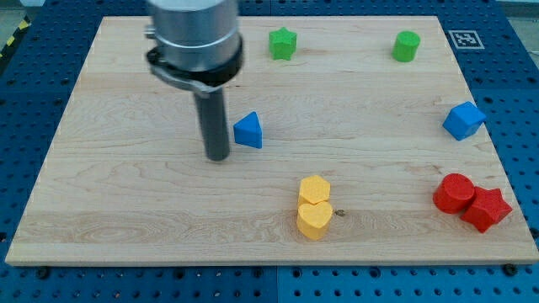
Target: Push the blue triangle towards the center right
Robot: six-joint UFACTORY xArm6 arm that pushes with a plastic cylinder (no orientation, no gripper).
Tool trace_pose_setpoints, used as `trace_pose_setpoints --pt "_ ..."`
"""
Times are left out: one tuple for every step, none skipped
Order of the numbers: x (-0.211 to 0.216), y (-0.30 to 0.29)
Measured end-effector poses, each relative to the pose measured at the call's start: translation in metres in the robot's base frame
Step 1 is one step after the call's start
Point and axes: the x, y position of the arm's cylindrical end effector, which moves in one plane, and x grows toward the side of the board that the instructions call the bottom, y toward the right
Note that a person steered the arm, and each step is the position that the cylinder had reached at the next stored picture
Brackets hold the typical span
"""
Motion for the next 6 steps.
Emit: trace_pose_setpoints --pt "-0.017 0.003" --pt "-0.038 0.087" --pt "-0.052 0.175" --pt "-0.052 0.200" --pt "-0.052 0.165" --pt "-0.073 0.146"
